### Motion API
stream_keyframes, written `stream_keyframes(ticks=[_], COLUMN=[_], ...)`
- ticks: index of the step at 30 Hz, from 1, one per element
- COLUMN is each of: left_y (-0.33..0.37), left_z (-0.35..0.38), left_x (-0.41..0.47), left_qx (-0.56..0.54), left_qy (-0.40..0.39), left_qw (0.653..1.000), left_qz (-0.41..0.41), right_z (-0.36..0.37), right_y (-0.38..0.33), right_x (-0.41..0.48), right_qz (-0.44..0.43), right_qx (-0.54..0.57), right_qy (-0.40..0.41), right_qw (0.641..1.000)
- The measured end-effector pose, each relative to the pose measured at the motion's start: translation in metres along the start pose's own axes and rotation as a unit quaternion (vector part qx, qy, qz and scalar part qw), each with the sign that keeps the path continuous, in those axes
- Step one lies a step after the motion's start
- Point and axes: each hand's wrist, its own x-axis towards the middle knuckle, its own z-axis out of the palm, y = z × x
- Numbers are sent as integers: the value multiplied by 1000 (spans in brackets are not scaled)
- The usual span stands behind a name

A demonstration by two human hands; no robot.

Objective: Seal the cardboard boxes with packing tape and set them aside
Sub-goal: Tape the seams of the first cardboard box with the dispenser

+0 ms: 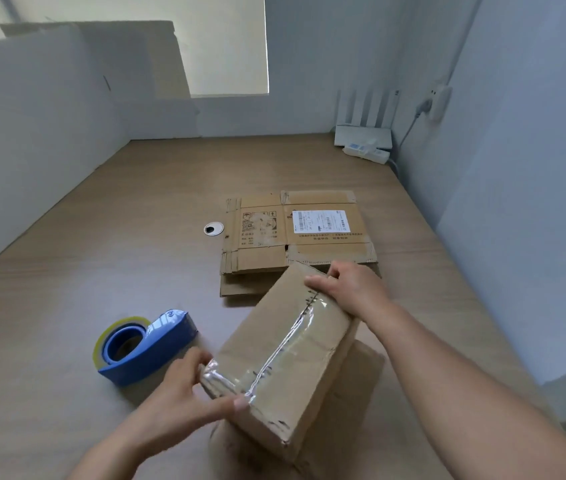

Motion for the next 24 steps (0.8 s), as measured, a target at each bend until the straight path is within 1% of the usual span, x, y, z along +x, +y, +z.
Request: stream_keyframes(ticks=[1,2,4,7,9,12,16,19,24], left_y=[-4,-4,-9,-14,-15,-9,-2,0,-2], left_z=[8,17,34,55,65,75,78,79,77], left_x=[-6,-11,-16,-19,-19,-19,-20,-21,-20], left_qx=[44,64,32,-6,9,34,14,23,51], left_qy=[27,55,96,127,147,184,192,188,176], left_qw=[999,996,994,986,980,974,972,972,974], left_qz=[11,18,37,112,131,131,133,138,135], right_z=[5,11,27,44,47,49,50,50,62], right_y=[-13,-26,-51,-71,-73,-66,-52,-42,-22], right_x=[3,5,5,2,-4,-24,-69,-103,-146], right_qz=[-14,-27,-40,4,19,-5,-50,-62,-84], right_qx=[-14,-25,-22,2,6,6,-10,-15,83], right_qy=[-5,-5,3,-10,-26,-37,-72,-91,-83], right_qw=[1000,999,999,1000,999,999,996,994,990])
